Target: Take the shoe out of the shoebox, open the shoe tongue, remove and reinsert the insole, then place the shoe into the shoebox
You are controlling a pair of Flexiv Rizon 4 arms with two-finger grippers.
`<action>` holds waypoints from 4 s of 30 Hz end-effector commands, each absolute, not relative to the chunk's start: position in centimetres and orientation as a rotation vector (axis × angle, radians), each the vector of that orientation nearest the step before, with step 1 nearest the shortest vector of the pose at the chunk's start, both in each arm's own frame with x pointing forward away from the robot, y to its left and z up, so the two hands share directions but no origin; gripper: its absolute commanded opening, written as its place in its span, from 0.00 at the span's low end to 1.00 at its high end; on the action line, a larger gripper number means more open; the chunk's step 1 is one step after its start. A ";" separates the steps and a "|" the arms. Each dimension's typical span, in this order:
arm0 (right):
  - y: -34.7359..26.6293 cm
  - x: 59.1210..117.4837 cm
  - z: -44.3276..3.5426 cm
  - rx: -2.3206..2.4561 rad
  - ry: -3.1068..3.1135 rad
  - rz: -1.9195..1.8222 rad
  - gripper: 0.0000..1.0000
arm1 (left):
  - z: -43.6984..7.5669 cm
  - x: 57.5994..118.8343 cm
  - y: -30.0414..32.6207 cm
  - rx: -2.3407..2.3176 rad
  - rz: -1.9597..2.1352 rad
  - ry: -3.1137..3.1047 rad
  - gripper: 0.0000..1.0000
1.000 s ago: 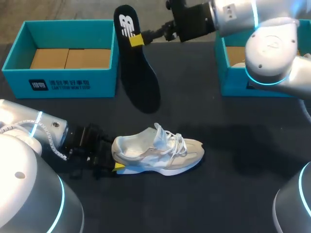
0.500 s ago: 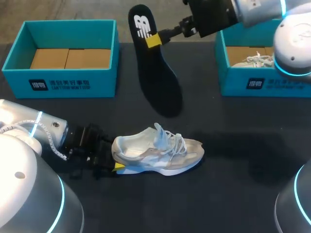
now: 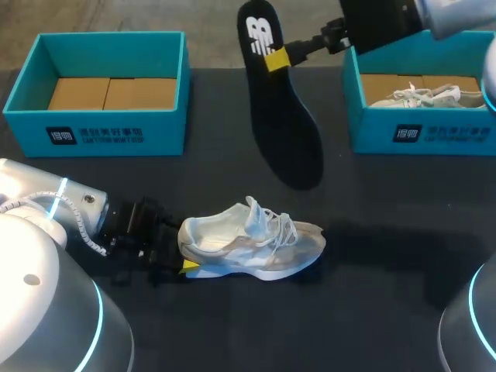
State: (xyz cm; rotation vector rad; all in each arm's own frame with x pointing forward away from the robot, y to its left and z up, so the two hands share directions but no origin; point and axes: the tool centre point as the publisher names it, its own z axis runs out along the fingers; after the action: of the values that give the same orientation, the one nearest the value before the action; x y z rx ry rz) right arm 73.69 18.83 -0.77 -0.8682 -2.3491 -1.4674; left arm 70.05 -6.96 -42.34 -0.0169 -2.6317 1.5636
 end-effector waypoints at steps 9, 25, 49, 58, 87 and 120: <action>16.6 72.0 -0.1 -0.958 -2.354 -1.545 0.00 | -42.6 70.1 -7.1 -0.017 1.560 -2.634 0.00; 16.6 72.0 -0.1 -0.958 -2.354 -1.545 0.00 | -42.6 70.1 -7.1 -0.017 1.560 -2.634 0.00; 10.8 68.2 3.8 -1.077 -2.079 -1.551 0.00 | -42.6 70.1 -7.1 -0.017 1.560 -2.634 0.00; 11.4 65.9 3.6 -1.073 -2.057 -1.570 0.00 | -42.6 70.1 -7.1 -0.017 1.560 -2.634 0.00; 11.7 64.4 2.4 -1.085 -2.024 -1.548 0.00 | -42.6 70.1 -7.1 -0.017 1.560 -2.634 0.00; 11.7 64.4 2.4 -1.085 -2.024 -1.548 0.00 | -38.8 69.4 -5.2 -0.119 1.268 -2.731 1.00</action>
State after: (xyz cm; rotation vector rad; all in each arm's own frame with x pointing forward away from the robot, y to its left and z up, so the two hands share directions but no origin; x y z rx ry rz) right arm 64.22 11.43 2.38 -1.0843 -2.0230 -1.5520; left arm 69.70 -5.41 -40.29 -0.1179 -2.7008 1.3452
